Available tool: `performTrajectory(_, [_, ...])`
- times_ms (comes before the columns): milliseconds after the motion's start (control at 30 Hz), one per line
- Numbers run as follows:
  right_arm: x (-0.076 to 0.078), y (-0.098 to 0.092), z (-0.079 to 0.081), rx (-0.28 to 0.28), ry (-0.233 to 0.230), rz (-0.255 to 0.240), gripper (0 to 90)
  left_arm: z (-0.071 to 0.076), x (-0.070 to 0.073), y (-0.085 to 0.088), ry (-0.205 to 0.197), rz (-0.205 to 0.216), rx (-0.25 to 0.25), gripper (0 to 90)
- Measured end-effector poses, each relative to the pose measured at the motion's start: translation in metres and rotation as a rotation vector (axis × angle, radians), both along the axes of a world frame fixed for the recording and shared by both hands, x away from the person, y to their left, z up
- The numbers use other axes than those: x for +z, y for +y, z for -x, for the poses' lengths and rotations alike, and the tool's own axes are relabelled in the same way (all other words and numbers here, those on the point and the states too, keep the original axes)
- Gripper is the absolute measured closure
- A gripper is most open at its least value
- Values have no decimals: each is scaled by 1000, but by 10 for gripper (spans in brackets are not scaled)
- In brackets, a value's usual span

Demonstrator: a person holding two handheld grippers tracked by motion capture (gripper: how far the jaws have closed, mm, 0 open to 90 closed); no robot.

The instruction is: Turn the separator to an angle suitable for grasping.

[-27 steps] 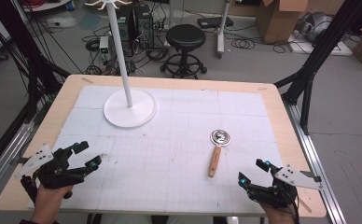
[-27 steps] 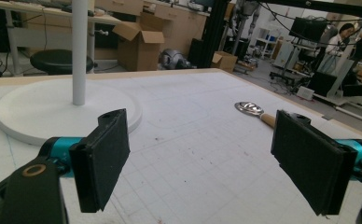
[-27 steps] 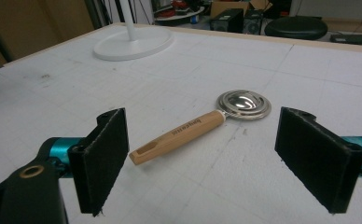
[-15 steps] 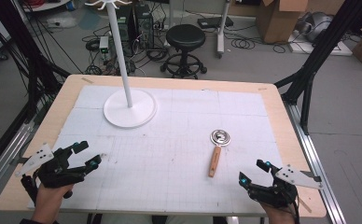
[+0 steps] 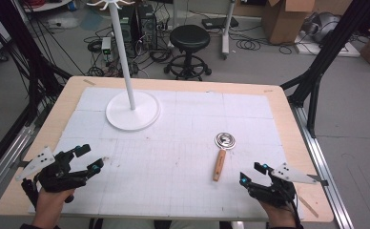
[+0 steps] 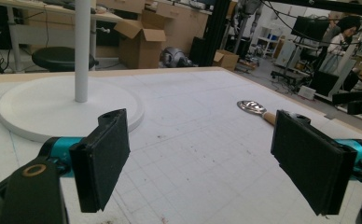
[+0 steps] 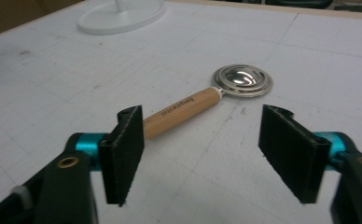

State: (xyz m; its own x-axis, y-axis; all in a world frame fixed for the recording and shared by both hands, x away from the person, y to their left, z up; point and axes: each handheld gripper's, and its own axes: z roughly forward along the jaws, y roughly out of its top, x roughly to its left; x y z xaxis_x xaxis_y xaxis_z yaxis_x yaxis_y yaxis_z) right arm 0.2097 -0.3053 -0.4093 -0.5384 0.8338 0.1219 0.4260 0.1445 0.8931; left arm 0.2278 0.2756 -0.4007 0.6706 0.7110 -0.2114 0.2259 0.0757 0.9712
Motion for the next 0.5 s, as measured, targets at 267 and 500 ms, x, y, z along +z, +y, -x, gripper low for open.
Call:
performTrajectory(267, [-7,18,-11,65,91,0,622,1,0,1,-1,5,3,200])
performTrajectory(500, [-25,43,-36,152,200,113,889,0,0,2,1,5,-3,200])
